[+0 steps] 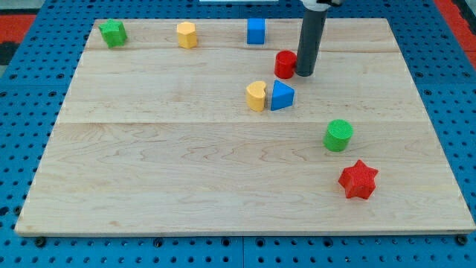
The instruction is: Slide the red circle slightly left
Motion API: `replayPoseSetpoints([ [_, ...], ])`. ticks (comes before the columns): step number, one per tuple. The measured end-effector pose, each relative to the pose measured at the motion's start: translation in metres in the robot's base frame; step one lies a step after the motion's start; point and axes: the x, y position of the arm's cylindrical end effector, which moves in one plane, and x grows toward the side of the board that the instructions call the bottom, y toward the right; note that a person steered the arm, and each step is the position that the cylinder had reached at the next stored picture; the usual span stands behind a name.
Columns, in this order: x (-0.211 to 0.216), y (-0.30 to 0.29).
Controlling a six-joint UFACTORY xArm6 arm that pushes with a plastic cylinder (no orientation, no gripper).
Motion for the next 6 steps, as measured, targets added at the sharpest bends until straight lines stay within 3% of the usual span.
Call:
replayPoseSetpoints([
  [1,-0.006,0.027],
  [2,-0.014,0.0],
  [5,-0.018,-0.166],
  [6,-0.021,-0.152],
])
